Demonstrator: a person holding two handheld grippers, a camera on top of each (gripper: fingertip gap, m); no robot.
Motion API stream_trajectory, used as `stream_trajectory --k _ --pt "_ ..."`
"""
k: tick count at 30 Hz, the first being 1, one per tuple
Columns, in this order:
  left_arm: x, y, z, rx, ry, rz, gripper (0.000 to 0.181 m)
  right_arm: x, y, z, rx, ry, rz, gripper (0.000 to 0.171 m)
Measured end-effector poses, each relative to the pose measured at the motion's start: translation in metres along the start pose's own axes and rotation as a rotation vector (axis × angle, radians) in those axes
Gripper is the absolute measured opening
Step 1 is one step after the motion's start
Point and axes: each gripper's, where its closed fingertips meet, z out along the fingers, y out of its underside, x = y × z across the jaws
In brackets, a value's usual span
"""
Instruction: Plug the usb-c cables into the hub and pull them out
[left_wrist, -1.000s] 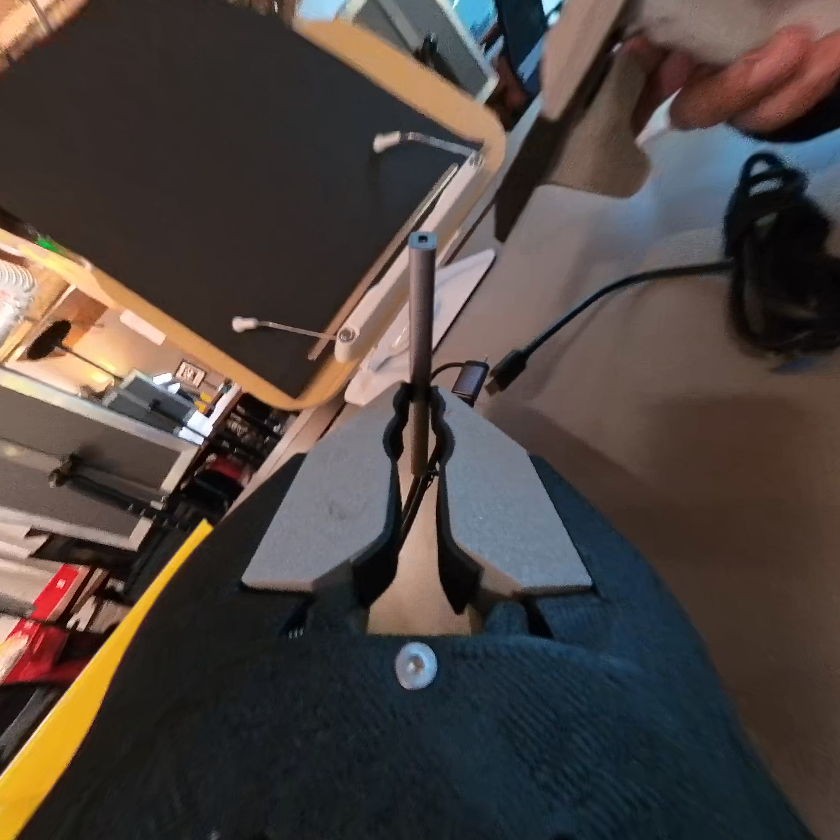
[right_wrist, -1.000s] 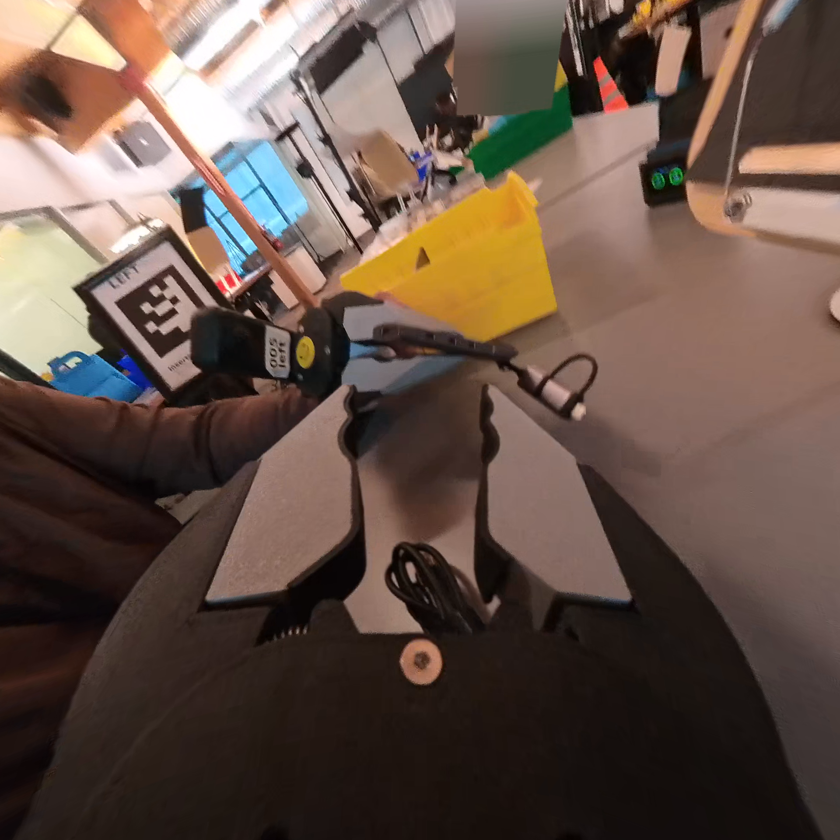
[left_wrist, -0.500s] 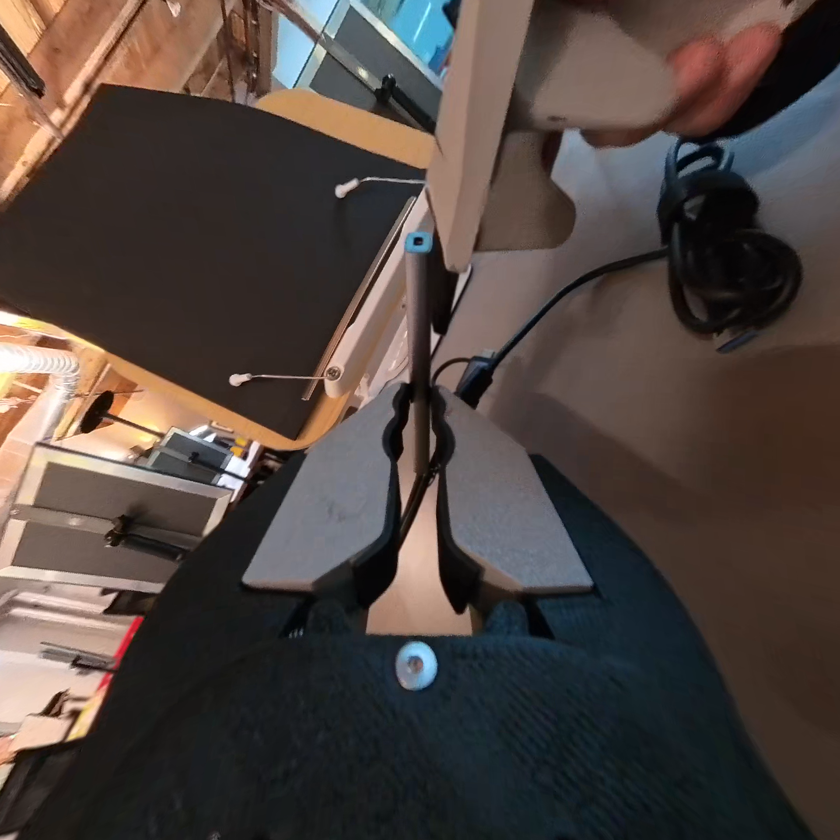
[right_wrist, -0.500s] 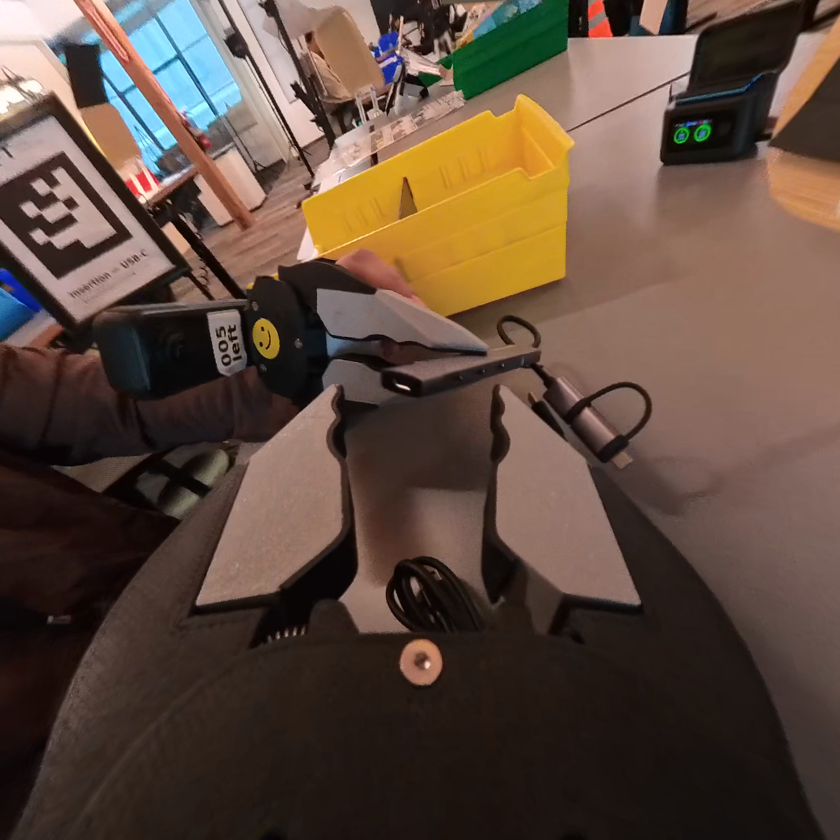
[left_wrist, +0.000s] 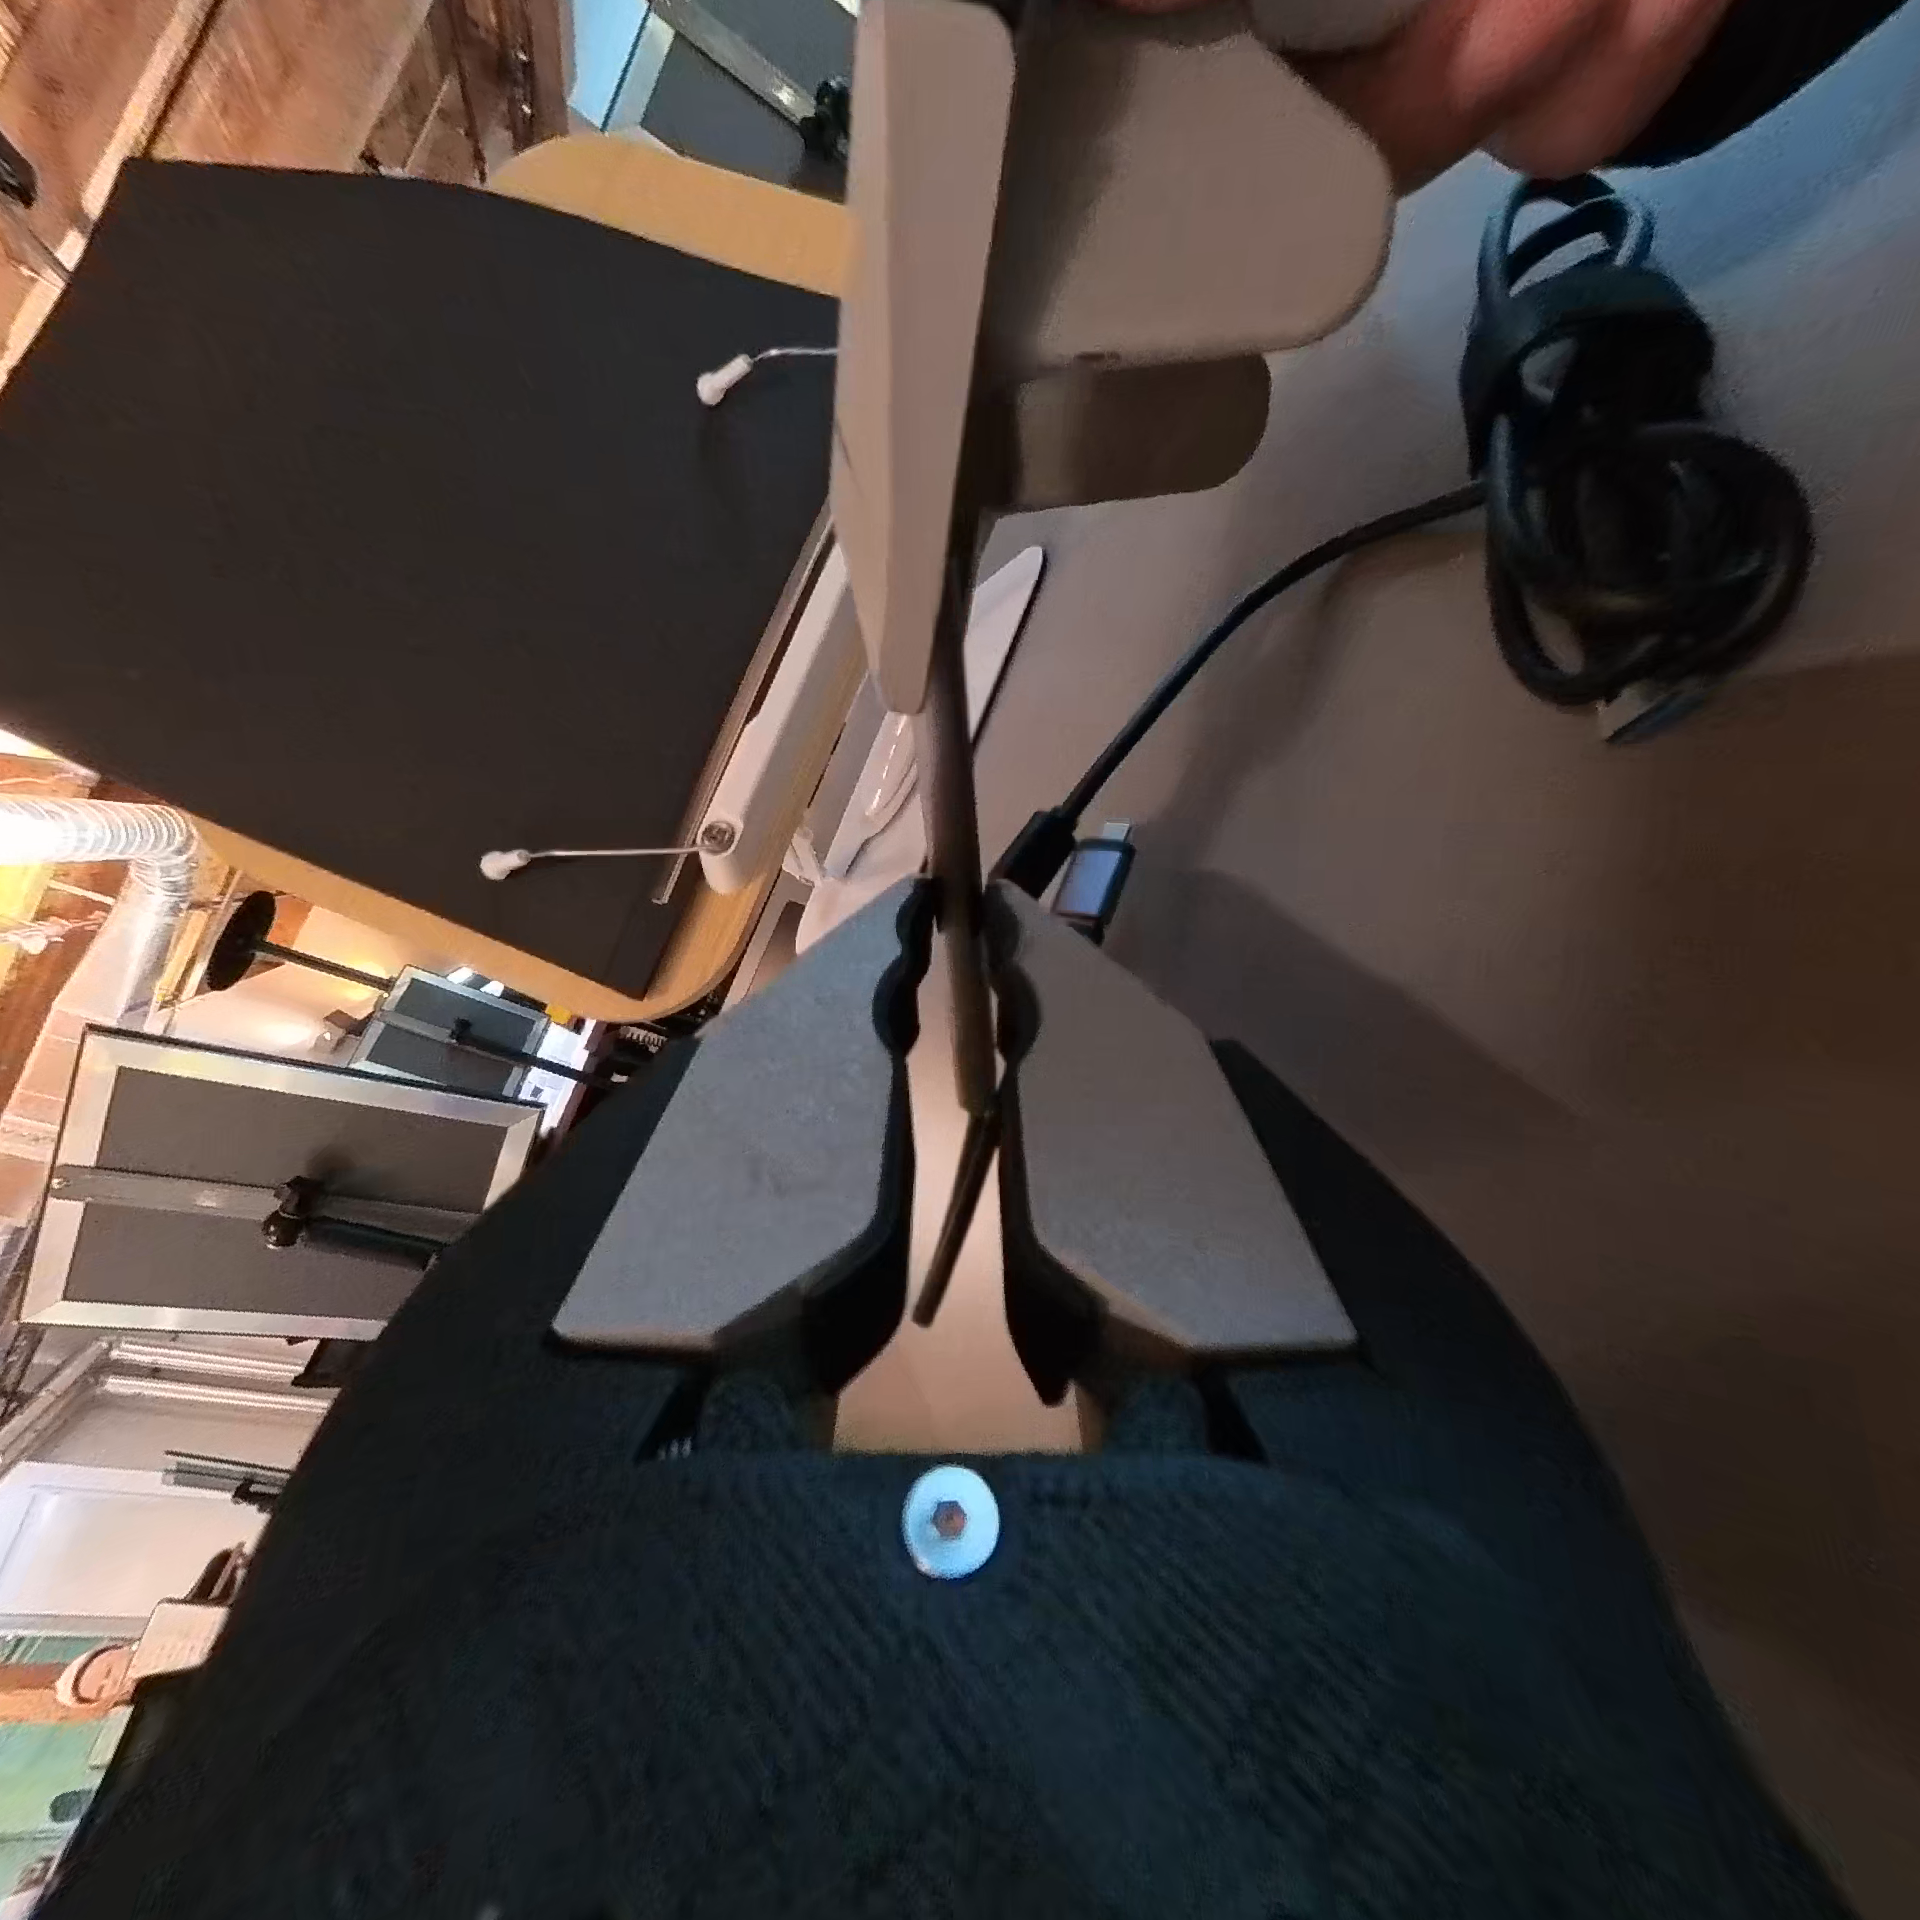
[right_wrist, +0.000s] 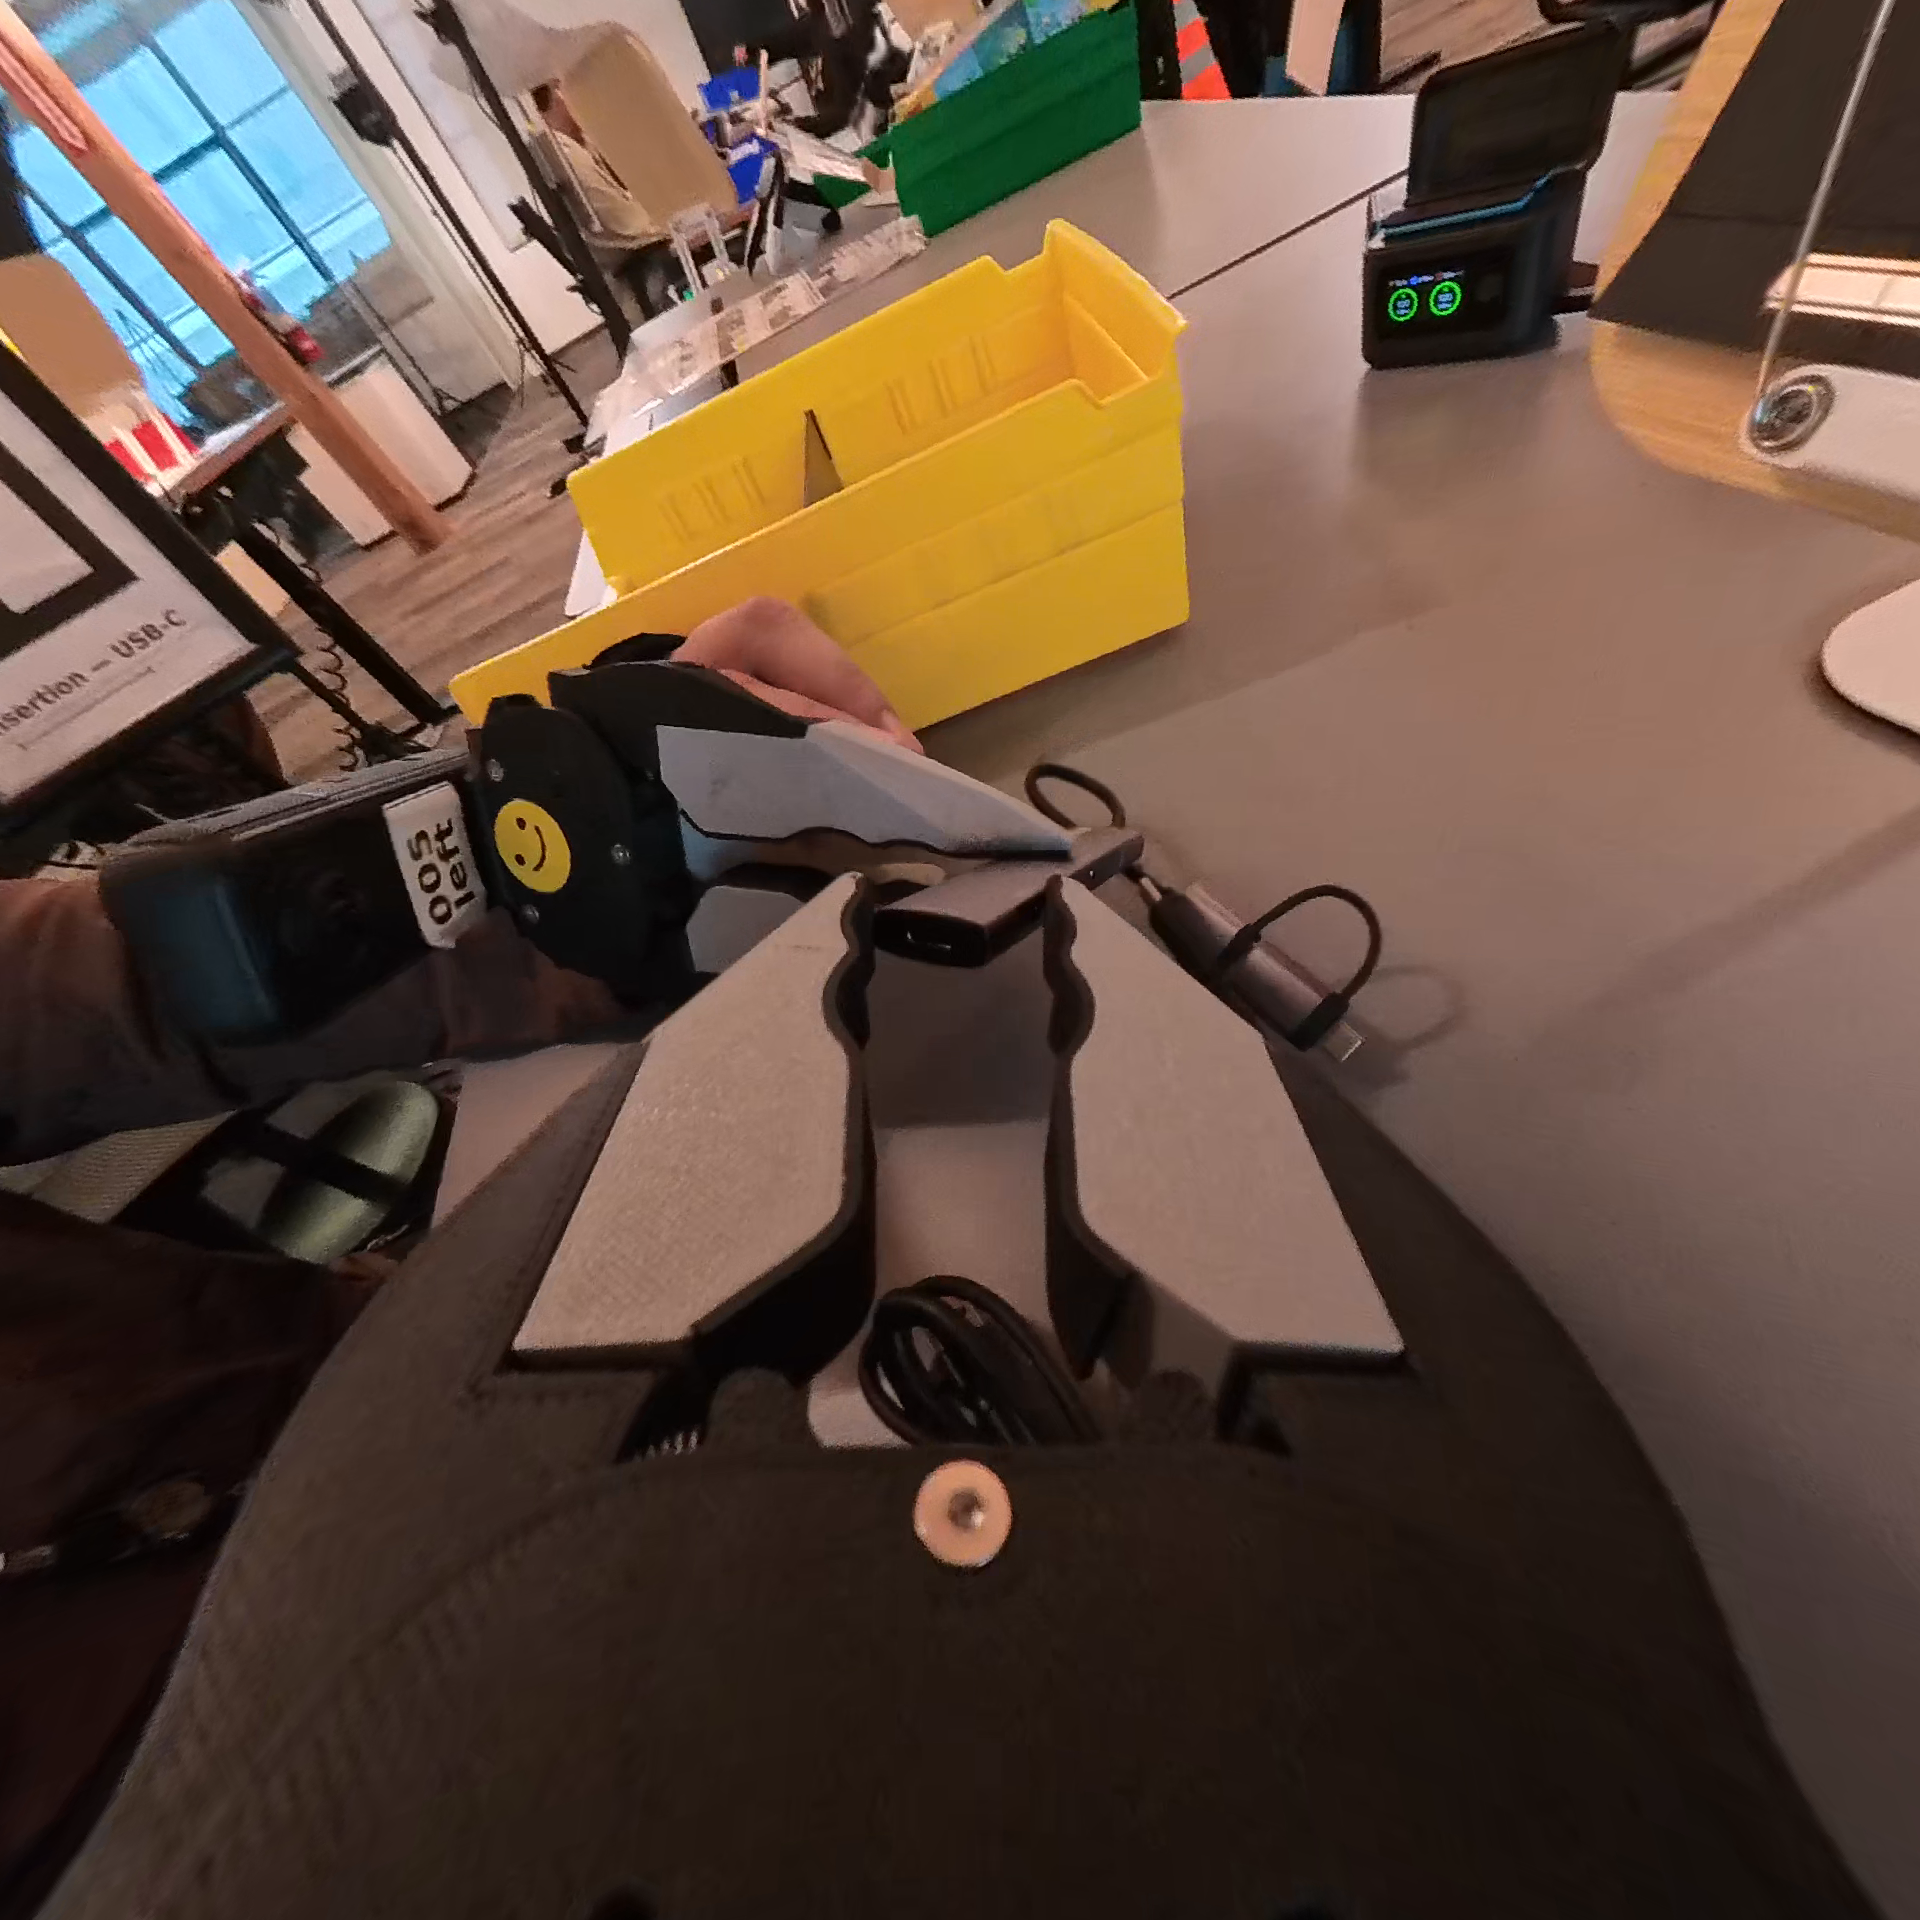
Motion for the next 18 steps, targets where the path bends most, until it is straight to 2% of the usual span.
stream_trajectory --k 7,13,14,15,17,18 --pt "-0.001 0.009 0.003 -0.058 0.002 -0.010 0.007 -0.001 0.005 0.010 -0.042 0.079 -0.090 0.030" --pt "-0.003 0.018 0.006 -0.117 -0.016 0.014 0.006 -0.021 0.007 0.023 -0.056 0.022 -0.104 0.033" --pt "-0.003 0.019 0.007 -0.120 -0.009 -0.004 0.006 -0.026 0.009 0.025 -0.062 -0.006 -0.105 0.023" --pt "-0.004 0.021 0.008 -0.132 -0.009 -0.018 0.006 -0.036 0.008 0.026 -0.052 -0.071 -0.107 0.000" --pt "-0.005 0.028 0.010 -0.158 -0.010 -0.021 0.006 -0.049 0.001 0.024 -0.004 -0.153 -0.073 0.001" --pt "-0.005 0.028 0.010 -0.149 -0.010 -0.028 0.006 -0.047 -0.003 0.023 0.013 -0.140 -0.063 0.011"
